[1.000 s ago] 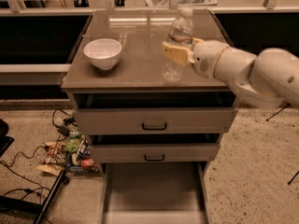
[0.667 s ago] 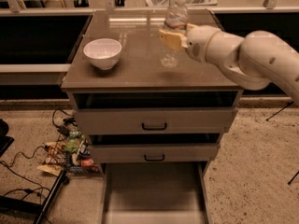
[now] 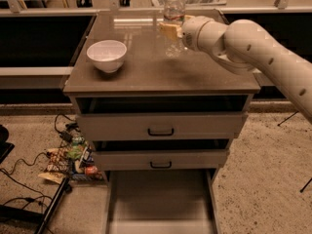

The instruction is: Pick water bottle from bottom drawer and place on counter

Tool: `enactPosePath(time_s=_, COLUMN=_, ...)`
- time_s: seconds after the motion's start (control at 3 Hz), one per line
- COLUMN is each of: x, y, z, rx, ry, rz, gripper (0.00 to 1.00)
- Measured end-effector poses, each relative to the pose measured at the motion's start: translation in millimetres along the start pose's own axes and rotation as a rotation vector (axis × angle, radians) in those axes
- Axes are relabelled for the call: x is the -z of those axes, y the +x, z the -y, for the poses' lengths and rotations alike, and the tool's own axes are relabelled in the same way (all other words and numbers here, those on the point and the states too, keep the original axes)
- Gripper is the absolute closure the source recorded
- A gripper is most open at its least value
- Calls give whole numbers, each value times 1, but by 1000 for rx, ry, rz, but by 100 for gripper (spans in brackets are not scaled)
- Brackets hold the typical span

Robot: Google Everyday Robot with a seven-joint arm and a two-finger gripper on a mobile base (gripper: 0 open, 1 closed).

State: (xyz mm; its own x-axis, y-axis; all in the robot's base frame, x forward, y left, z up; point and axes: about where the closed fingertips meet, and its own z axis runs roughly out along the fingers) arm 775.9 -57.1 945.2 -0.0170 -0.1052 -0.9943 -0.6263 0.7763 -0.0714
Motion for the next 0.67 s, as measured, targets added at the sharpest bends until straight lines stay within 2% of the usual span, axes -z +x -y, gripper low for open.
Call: enactPosePath(time_s=0.67, x=-58, y=19, z=30, rx=11, ry=72, rz=-8, gripper=100)
